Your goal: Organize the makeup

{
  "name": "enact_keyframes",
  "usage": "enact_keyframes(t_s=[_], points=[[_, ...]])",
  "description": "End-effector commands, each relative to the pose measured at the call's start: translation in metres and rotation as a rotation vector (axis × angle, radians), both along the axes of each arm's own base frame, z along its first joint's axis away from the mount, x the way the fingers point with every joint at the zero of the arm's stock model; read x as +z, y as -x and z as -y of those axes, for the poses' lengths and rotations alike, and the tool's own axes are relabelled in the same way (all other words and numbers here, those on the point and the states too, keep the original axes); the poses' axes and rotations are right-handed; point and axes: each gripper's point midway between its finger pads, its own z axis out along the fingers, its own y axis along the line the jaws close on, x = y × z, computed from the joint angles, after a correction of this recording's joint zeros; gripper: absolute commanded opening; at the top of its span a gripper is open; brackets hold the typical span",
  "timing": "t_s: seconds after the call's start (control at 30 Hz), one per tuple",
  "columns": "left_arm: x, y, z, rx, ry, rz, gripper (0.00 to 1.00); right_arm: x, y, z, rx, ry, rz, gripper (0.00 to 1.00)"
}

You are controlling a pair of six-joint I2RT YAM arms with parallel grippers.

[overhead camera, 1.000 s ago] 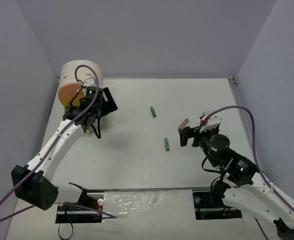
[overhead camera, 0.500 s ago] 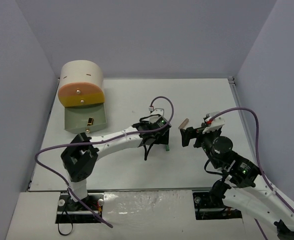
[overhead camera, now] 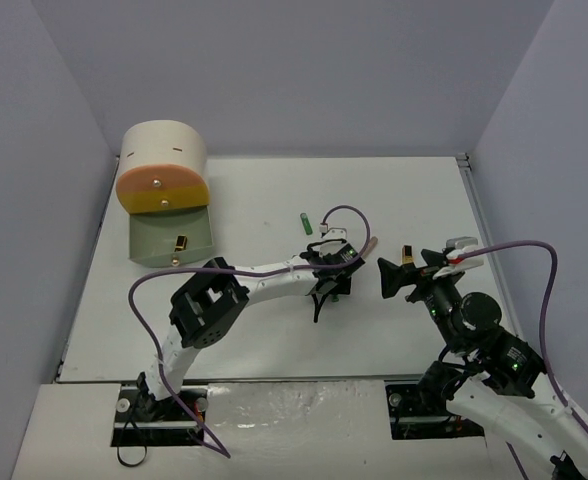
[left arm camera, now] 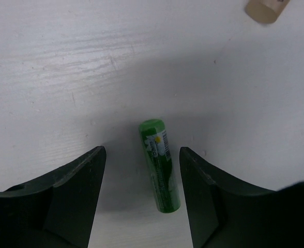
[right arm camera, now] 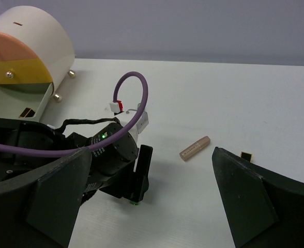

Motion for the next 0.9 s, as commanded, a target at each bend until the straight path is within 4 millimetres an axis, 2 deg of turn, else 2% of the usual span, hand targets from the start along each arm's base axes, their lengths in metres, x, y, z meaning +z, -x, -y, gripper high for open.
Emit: enact_keyframes(t_s=[0.0, 0.13, 0.27, 0.4, 0.5, 0.57, 0.67, 0.73, 0.8, 0.87], points=[[0.027, -0.008, 0.015, 0.031, 0.068, 0.052, 0.54, 0.014, -0.005, 0.003, -0.038, -0.052, 0.045, 1.00], [0.015, -0.003, 0.012, 0.031, 0.035, 0.036, 0.43, 0.013, -0.006, 0.002, -0.037, -0.047, 0.042, 1.00], [0.010, 0.003, 0.000, 0.042, 0.007, 0.031, 0.25, 0.014, -0.005, 0.003, -0.039, -0.052, 0.046, 1.00], [0.021, 0.005, -0.017, 0.056, -0.014, 0.056, 0.08, 0.014, -0.005, 0.003, -0.041, -0.054, 0.047, 1.00], [0.046, 0.006, -0.031, 0.058, -0.010, 0.099, 0.01, 0.012, -0.007, 0.002, -0.039, -0.047, 0.039, 1.00], [0.055, 0.003, -0.051, 0.082, -0.043, 0.123, 0.00, 0.010, -0.007, 0.001, -0.039, -0.043, 0.035, 1.00], [0.095, -0.006, -0.086, 0.129, -0.042, 0.186, 0.00, 0.008, -0.008, -0.001, -0.036, -0.037, 0.028, 1.00], [0.105, -0.010, -0.114, 0.166, -0.066, 0.200, 0.00, 0.008, -0.009, -0.002, -0.035, -0.034, 0.025, 1.00], [0.132, -0.018, -0.150, 0.227, -0.047, 0.239, 0.00, 0.007, -0.010, -0.004, -0.030, -0.029, 0.020, 1.00], [0.143, -0.034, -0.197, 0.329, -0.043, 0.254, 0.00, 0.005, -0.010, -0.005, -0.027, -0.025, 0.016, 1.00]])
